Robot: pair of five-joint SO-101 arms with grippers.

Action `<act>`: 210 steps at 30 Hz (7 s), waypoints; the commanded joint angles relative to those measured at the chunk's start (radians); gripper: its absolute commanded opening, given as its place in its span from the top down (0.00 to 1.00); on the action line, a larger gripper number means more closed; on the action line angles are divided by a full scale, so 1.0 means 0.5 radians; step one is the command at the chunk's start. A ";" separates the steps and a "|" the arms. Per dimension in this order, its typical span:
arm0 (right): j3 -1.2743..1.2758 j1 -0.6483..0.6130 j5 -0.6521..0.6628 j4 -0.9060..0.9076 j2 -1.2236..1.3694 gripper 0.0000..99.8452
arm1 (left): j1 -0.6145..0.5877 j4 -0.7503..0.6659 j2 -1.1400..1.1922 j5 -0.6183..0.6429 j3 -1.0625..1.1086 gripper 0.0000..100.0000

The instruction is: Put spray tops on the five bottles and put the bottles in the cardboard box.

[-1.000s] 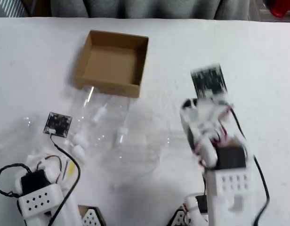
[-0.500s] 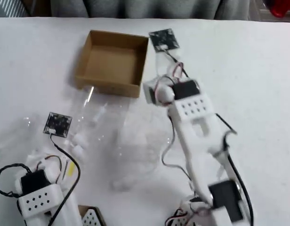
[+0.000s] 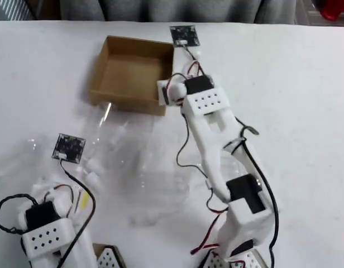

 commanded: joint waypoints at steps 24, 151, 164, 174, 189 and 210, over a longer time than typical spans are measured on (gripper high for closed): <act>-0.092 -0.106 -0.101 -0.308 0.272 0.93 | 0.002 -0.049 -0.032 0.025 -0.009 0.75; 1.804 1.149 1.037 0.345 -1.269 0.98 | 0.078 -0.064 -0.032 0.012 0.003 0.75; 2.256 1.198 1.215 -0.410 -1.254 0.98 | 0.078 -0.064 -0.032 0.009 -0.009 0.75; 2.256 1.195 1.338 -0.416 -1.254 0.98 | -0.081 0.120 -0.020 -0.298 -0.460 0.75; 2.262 1.195 1.356 -0.410 -1.250 0.98 | -0.149 0.660 0.195 -0.844 -1.310 0.74; 2.262 1.195 1.356 -0.413 -1.250 0.98 | -0.253 0.301 1.373 -1.427 -1.829 0.74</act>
